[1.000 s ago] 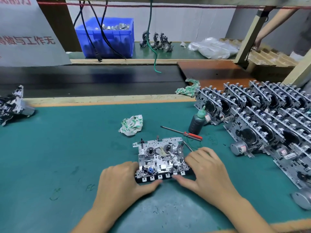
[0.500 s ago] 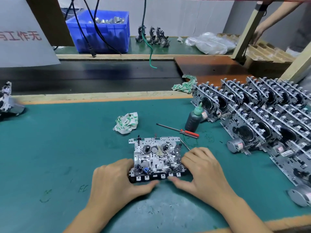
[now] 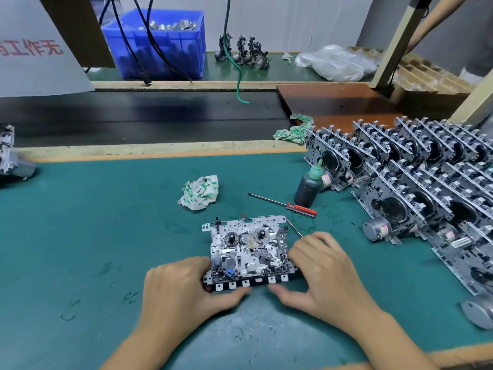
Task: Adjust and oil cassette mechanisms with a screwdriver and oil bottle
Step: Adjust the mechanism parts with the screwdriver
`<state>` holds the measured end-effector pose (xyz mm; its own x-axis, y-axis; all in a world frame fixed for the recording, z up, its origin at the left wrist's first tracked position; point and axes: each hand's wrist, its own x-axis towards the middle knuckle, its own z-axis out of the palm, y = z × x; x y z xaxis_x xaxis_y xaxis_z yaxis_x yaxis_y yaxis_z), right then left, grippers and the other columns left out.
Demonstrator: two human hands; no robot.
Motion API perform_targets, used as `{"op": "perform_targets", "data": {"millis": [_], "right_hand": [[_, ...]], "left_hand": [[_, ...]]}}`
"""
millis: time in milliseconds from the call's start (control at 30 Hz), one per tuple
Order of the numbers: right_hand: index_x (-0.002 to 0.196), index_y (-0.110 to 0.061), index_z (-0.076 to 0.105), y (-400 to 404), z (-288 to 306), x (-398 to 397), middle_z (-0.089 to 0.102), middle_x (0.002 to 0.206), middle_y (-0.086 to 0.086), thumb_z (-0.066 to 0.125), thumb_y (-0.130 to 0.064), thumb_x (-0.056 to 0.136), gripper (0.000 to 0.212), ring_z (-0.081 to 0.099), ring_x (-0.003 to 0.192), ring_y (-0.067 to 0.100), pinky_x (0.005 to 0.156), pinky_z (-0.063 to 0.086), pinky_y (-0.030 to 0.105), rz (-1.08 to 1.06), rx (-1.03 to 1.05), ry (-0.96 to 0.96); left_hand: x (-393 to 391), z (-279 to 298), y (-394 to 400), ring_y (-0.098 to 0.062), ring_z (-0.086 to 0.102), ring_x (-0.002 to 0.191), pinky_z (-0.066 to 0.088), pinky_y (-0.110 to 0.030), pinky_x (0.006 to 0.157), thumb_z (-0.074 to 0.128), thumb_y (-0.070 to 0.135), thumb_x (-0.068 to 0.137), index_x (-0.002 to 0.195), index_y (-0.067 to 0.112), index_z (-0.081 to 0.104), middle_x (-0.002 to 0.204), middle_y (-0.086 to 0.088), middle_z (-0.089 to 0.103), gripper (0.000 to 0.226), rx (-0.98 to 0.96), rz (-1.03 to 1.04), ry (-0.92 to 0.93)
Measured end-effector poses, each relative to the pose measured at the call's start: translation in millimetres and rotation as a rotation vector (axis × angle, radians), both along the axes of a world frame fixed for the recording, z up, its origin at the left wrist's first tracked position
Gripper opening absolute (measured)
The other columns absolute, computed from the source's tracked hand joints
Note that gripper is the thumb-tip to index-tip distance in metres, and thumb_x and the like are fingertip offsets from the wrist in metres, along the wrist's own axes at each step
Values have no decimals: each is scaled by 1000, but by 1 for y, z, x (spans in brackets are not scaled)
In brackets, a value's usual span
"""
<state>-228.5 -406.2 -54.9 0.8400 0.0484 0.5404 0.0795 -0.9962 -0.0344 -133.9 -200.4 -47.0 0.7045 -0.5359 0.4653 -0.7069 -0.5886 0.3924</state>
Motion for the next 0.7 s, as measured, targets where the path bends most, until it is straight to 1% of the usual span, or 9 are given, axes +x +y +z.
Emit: {"op": "perform_targets", "data": {"millis": [67,100,267,333,367,467,500,600,700], "right_hand": [[59,-12,54,-1,-1,0,51,60,-1,54,-56,80,49,52,60,22,77,40,34,1,-30,9],[60,-13,55,-1,-1,0,52,60,-2,53,-57,81,49,52,61,21,77,39,33,5,-25,19],[63,-13,53,-3,0,-5,49,65,-4,58,-67,74,56,46,65,19,78,38,30,86,104,99],[61,-13,53,-1,0,-5,49,63,-4,59,-66,73,56,47,64,20,77,39,31,78,101,87],[60,-12,53,0,-1,-6,49,62,-4,58,-64,74,54,49,64,20,76,39,31,54,82,73],[58,-12,56,-1,-2,-6,53,60,-4,54,-58,77,50,54,65,21,76,39,32,-32,31,41],[59,-12,56,-2,-2,-6,54,61,-3,54,-57,77,49,55,66,21,77,39,32,-44,30,43],[61,-10,56,-5,-2,-6,55,63,-2,55,-58,76,50,54,67,22,79,38,31,-11,73,74],[60,-11,52,-7,-1,-7,52,64,-1,61,-63,72,54,49,67,21,79,39,30,43,131,108]], "left_hand": [[1,-1,1,-15,34,32,28,-20,35,54,75,57,48,28,30,37,3,36,53,23,0,-1],[2,-2,2,-16,37,32,28,-21,35,54,76,56,47,25,33,38,3,37,55,42,5,10],[4,-3,1,-18,42,32,27,-22,36,50,77,52,43,17,44,37,3,38,61,122,88,66],[5,-3,2,-18,43,33,29,-23,35,50,78,54,44,17,49,37,4,40,62,120,45,62],[7,-3,4,-16,41,33,30,-23,35,51,78,55,44,19,46,38,5,39,61,109,-11,54],[9,-3,10,-9,37,35,33,-20,36,57,76,55,50,29,31,42,11,33,54,121,-188,9],[9,-3,11,-9,37,35,32,-19,36,58,73,58,50,27,32,43,11,34,54,119,-207,-15],[6,-7,8,-18,37,32,28,-18,37,58,61,67,46,17,38,40,4,36,54,97,-151,-104],[5,-8,5,-19,36,30,24,-16,39,56,59,71,46,16,39,39,1,35,53,87,-115,-173]]}}
